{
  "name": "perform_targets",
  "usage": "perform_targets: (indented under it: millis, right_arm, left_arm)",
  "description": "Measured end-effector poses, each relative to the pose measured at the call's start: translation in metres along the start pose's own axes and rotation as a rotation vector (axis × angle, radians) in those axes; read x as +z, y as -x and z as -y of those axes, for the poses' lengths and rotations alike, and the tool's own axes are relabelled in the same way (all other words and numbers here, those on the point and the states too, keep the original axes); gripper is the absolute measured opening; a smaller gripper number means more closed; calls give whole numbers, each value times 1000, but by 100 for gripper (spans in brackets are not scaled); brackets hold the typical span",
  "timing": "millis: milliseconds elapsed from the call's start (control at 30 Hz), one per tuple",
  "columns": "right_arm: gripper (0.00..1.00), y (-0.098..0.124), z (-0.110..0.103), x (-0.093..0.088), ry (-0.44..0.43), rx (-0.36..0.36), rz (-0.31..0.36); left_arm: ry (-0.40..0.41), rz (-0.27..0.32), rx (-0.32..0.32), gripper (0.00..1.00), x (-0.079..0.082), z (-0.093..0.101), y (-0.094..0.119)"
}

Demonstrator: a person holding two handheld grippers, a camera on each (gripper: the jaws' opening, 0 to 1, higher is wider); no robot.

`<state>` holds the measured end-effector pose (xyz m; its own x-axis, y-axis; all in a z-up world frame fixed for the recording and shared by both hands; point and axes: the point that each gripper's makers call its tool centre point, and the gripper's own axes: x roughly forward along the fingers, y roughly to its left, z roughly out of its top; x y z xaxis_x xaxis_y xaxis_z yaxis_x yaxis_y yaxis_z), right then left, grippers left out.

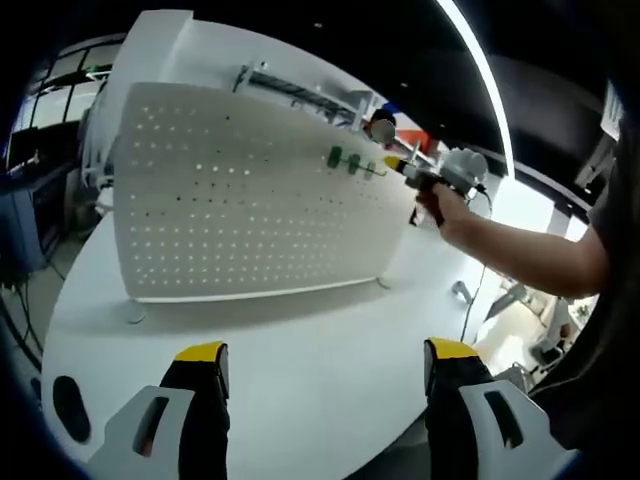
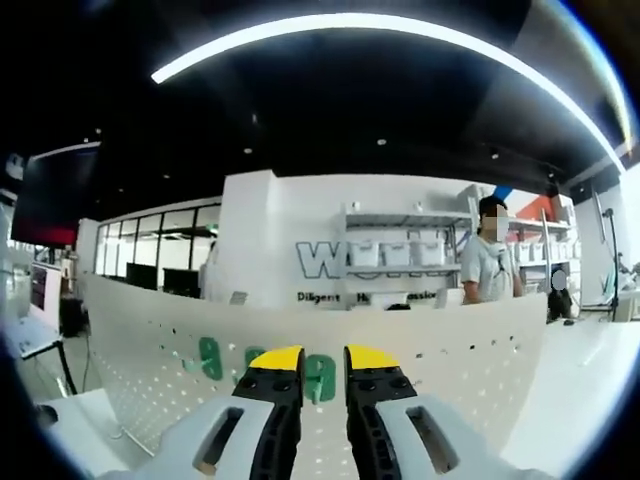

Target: Insert the hook assembly into the mounting plate slot until the hook locks in place.

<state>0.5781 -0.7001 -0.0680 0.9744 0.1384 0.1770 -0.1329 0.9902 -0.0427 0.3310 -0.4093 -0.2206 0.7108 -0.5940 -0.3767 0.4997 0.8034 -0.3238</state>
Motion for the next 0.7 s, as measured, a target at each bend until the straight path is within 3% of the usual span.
perform_targets:
  millis: [267,700]
  right_arm:
    - [15,38,-8,6,13,32,-23]
    - [16,82,-49,-18,39,135,-118]
  left_arm:
    - [-8,-3,-3,81,-3,4,5]
    - [-16,-19,16,80,-11,4,17]
